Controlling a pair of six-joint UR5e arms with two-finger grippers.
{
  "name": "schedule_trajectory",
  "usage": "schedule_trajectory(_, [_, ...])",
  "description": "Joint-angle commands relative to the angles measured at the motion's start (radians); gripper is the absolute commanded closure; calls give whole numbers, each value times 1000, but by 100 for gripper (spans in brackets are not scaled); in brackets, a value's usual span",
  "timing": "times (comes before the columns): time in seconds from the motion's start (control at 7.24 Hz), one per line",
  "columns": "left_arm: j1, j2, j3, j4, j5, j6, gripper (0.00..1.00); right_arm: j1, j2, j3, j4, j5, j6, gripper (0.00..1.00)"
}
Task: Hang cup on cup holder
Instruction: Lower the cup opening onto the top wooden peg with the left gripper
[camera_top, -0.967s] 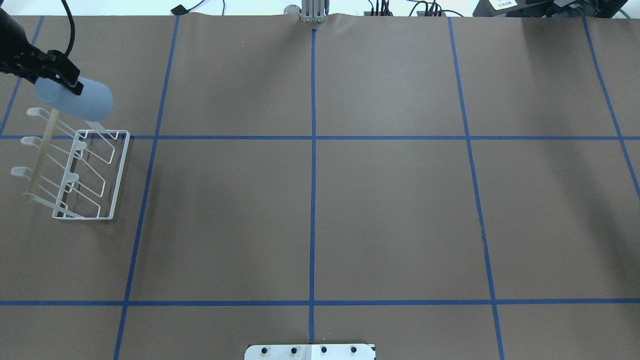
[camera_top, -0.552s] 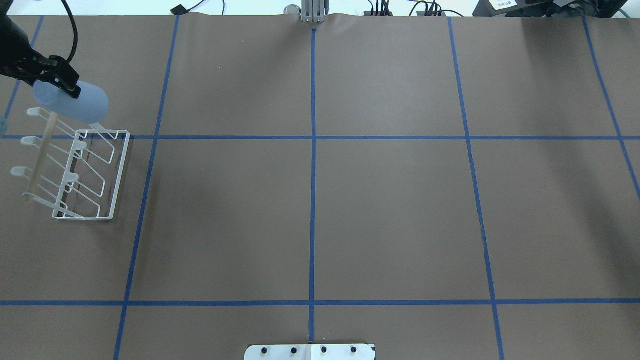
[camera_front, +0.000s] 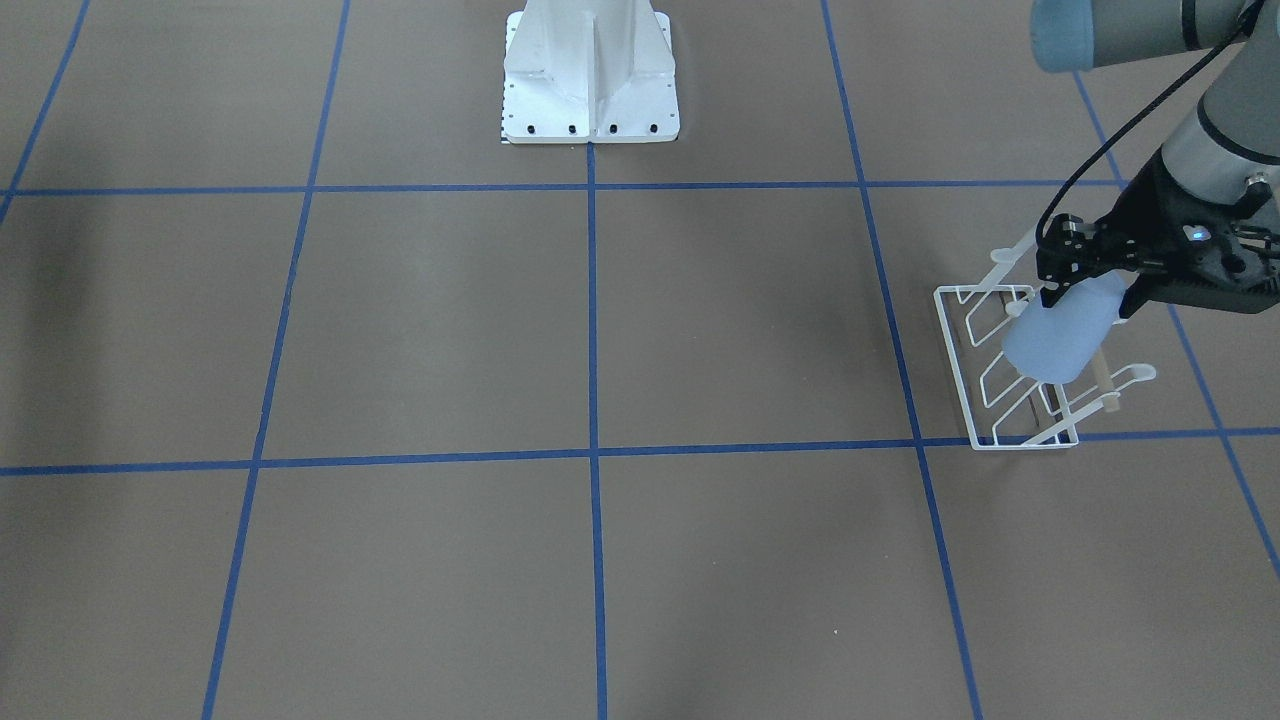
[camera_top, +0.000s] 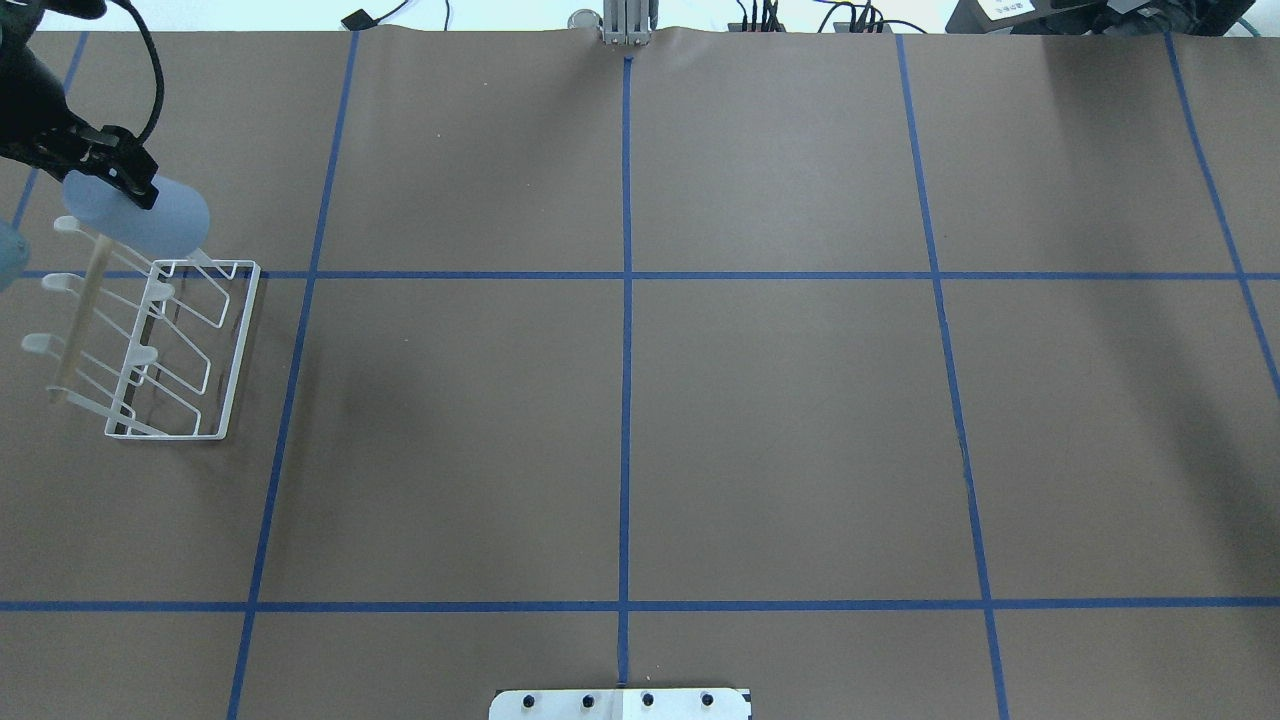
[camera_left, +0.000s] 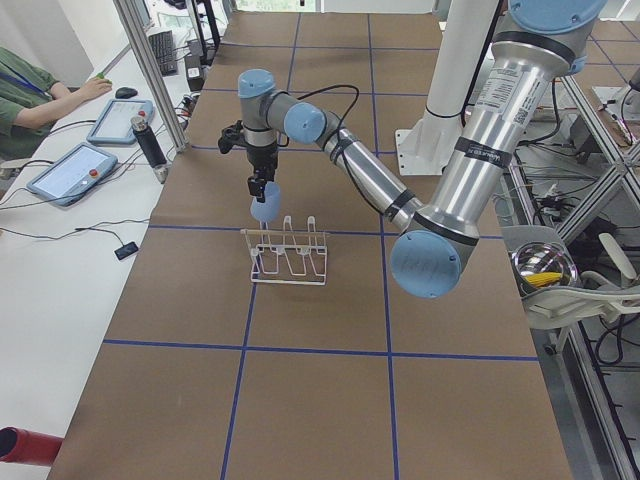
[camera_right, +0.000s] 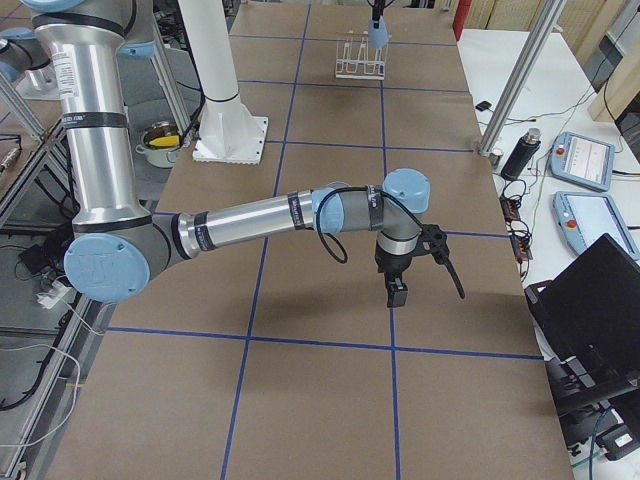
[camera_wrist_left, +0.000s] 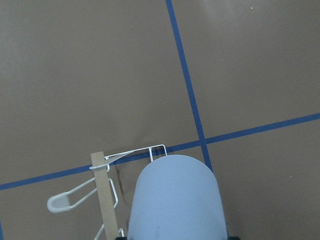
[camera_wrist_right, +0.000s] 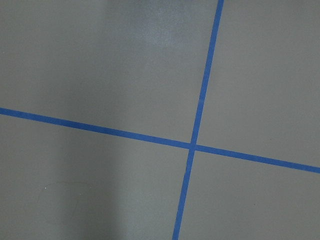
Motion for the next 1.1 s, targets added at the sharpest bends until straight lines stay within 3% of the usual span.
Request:
schedule_trajectory(0.0, [5, -2, 13, -1, 27, 2, 100, 0, -2, -1, 0, 0, 0, 0])
schedule_trajectory(0.97, [33, -5, 35, -7, 38, 1, 100, 0, -6, -1, 0, 2, 0, 0])
